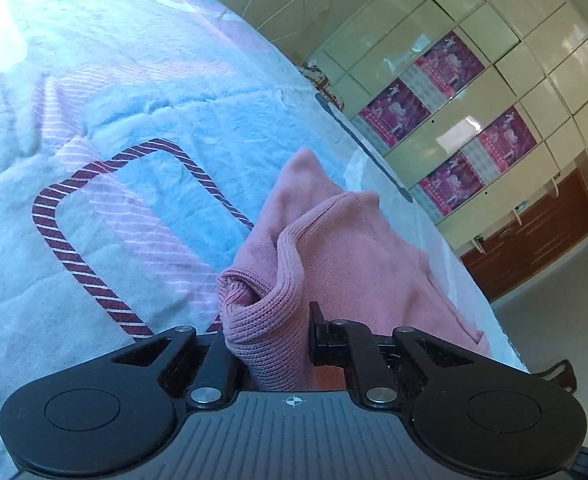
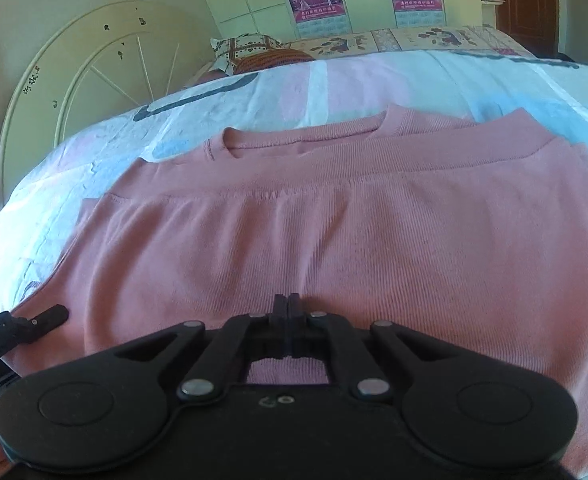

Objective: Fold small clothes
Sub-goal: 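Grasp the side edge of the folded sweatshirt with the left tool, then fold the held side edge over the sweatshirt with the left tool, open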

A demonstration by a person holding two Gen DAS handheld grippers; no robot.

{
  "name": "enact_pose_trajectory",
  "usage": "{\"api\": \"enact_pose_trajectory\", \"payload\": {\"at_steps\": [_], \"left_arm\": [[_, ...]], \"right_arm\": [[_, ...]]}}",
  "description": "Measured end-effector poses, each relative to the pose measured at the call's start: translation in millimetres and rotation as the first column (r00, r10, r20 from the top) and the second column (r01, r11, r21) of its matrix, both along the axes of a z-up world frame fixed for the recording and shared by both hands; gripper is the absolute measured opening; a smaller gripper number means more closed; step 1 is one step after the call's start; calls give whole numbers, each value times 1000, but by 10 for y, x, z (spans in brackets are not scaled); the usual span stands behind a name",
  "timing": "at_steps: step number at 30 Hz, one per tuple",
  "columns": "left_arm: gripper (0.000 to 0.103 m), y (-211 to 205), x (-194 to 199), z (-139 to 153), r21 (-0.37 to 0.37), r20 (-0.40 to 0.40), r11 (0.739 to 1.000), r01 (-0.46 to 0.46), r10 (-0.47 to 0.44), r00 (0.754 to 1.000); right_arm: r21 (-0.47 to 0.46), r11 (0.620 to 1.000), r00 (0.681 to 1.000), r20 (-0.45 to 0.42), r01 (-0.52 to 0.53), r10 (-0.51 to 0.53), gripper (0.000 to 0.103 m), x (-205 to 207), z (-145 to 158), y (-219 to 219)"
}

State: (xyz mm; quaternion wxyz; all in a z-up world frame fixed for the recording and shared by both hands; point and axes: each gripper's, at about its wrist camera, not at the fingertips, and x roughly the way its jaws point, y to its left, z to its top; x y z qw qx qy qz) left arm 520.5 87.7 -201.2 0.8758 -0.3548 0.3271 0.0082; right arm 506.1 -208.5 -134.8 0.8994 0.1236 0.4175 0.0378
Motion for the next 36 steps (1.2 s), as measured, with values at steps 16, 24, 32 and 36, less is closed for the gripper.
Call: {"api": "enact_pose_trajectory", "payload": {"at_steps": [16,24,32,36], "left_arm": [[10,-128,-200,355,57,79,998,4,-9,997],[10,-1034,-189,1150,200,191,964,174,-212,958],[10,-2761,-158,1418,432,81,771,467,-549,832],[26,-3866,-265,1045,504,-176,537,676,-703,689]], "right_arm": [[83,996,999,-17,-29,30,0,48,-136,-167],[185,982,999,7,-37,36,1,31,-90,-409],[297,932,958,135,207,-255,2,-604,251,-1857],[349,884,927,94,311,-363,27,-881,242,-2614]]}}
